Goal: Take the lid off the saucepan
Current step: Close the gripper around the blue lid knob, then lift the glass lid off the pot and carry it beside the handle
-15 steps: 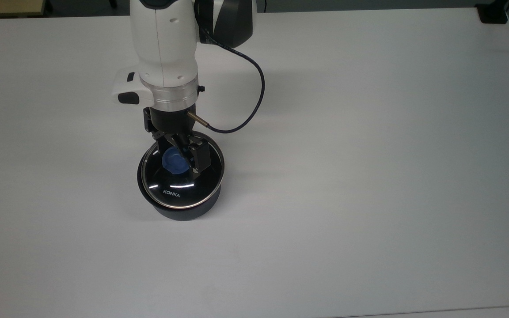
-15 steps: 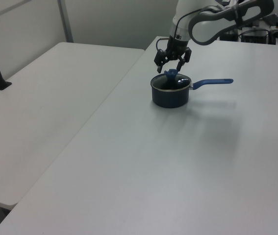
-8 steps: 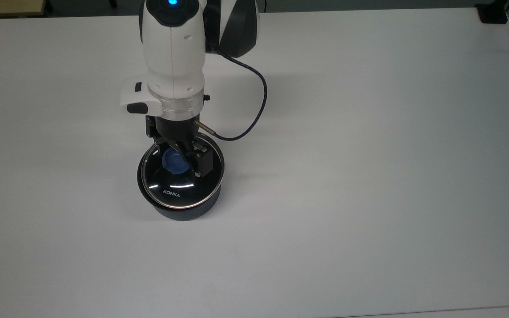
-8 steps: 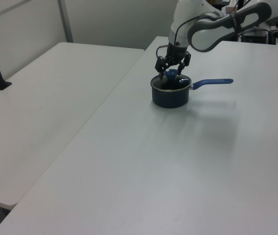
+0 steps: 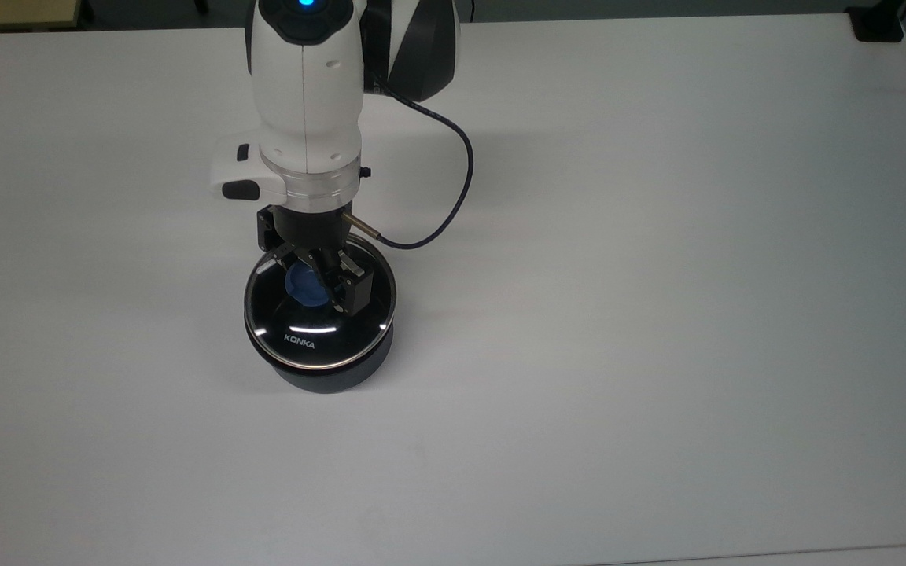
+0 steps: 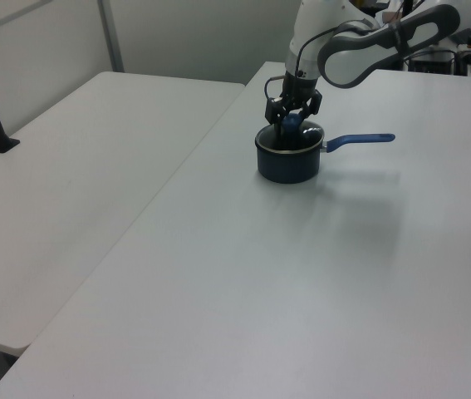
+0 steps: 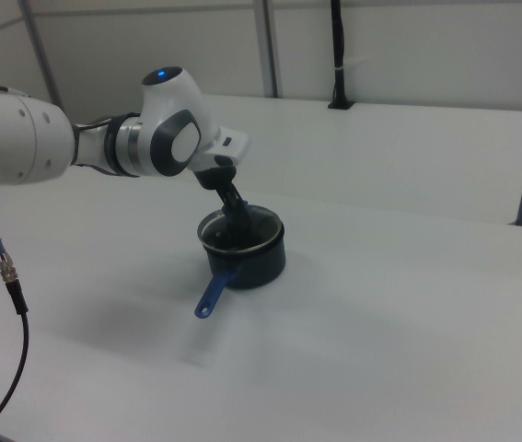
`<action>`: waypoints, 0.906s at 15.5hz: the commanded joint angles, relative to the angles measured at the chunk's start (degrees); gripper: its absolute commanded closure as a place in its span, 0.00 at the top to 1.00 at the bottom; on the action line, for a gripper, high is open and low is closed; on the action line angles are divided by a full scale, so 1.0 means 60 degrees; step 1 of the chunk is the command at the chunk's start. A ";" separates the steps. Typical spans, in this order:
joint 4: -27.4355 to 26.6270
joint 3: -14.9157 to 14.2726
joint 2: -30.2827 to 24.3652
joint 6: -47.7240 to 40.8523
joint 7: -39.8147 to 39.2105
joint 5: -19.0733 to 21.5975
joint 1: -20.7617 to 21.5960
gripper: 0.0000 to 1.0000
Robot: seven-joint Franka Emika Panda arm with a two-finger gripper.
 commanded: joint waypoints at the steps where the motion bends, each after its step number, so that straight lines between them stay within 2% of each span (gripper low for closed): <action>1: -0.0377 -0.0055 -0.0855 -0.0082 -0.0245 -0.0088 -0.0051 0.51; 3: -0.0509 -0.0055 -0.1512 -0.1321 -0.0974 -0.0088 -0.0124 0.51; 7: -0.1063 -0.0055 -0.3035 -0.3595 -0.4237 0.0306 -0.0548 0.51; 10: -0.2132 -0.0201 -0.4047 -0.4197 -0.6845 0.0483 -0.1235 0.51; 12: -0.2543 -0.0508 -0.4327 -0.4272 -0.8602 0.0483 -0.1734 0.51; 14: -0.2982 -0.0714 -0.4518 -0.4258 -0.9749 0.0454 -0.1969 0.54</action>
